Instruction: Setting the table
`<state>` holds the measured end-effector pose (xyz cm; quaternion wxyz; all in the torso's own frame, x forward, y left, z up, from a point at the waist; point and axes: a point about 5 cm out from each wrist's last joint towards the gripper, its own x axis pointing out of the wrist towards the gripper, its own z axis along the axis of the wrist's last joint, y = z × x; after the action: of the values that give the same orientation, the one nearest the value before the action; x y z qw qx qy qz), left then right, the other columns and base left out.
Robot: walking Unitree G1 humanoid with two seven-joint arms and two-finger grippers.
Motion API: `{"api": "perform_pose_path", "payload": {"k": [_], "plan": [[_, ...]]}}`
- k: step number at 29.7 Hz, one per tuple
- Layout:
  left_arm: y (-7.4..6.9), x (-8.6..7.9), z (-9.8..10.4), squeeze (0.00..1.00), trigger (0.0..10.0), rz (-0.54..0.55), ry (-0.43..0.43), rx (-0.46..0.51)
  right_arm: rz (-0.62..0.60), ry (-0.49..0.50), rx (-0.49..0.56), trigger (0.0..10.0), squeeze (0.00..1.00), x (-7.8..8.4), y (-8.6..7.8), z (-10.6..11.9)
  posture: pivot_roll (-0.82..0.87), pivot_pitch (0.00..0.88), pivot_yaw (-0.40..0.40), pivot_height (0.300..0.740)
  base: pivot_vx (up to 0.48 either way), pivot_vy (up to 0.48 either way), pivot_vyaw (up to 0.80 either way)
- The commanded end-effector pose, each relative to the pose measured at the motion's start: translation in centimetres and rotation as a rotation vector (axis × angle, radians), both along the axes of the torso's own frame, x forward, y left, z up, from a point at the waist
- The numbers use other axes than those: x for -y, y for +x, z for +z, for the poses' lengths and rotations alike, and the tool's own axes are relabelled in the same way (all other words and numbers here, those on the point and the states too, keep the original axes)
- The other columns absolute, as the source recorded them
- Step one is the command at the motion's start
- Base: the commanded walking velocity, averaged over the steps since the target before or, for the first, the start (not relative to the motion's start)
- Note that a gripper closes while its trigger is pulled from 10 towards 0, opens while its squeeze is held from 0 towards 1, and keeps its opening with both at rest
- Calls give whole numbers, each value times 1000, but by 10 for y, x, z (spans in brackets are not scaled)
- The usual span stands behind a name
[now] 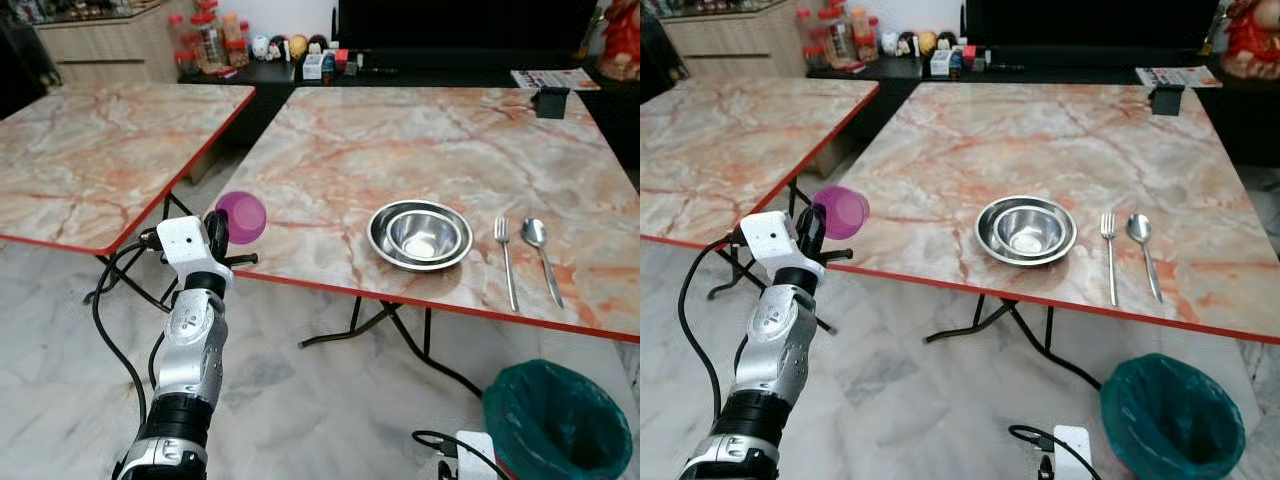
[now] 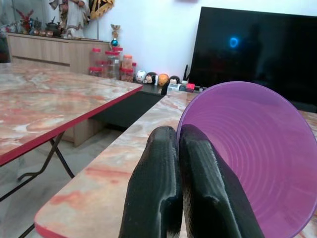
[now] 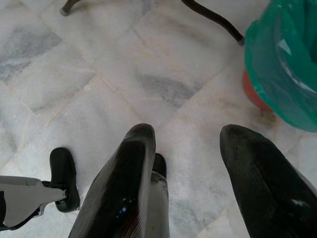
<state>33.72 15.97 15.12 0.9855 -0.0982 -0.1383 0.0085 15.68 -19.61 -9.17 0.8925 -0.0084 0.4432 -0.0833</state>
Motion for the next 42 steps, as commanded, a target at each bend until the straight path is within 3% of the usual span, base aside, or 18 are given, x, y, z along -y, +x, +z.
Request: {"api": "perform_pose_path", "payload": {"k": [1, 17, 22, 27, 42], "plan": [[0, -4, 5, 0, 10000, -3, 0, 16, 3, 6, 5, 10000, 0, -3, 2, 0, 45, 39, 85, 740, 0, 0, 0], [0, -10, 11, 0, 10000, 17, -4, 30, -15, -21, -17, 10000, 0, -1, 2, 0, 50, 41, 90, 740, 0, 0, -86], [0, -11, 11, 0, 10000, 17, -3, 28, -12, -9, -31, 10000, 0, -3, 1, -1, 50, 41, 92, 712, 0, 0, -469], [1, -8, 11, 0, 10000, 13, -6, 31, -5, -24, -22, 10000, 0, -3, 1, -1, 47, 39, 94, 712, 0, 0, 0], [1, -7, 14, 0, 10000, 11, -1, 42, 10, -3, -41, 10000, 0, -6, 1, -2, 48, 40, 93, 695, 357, 0, -125]]}}
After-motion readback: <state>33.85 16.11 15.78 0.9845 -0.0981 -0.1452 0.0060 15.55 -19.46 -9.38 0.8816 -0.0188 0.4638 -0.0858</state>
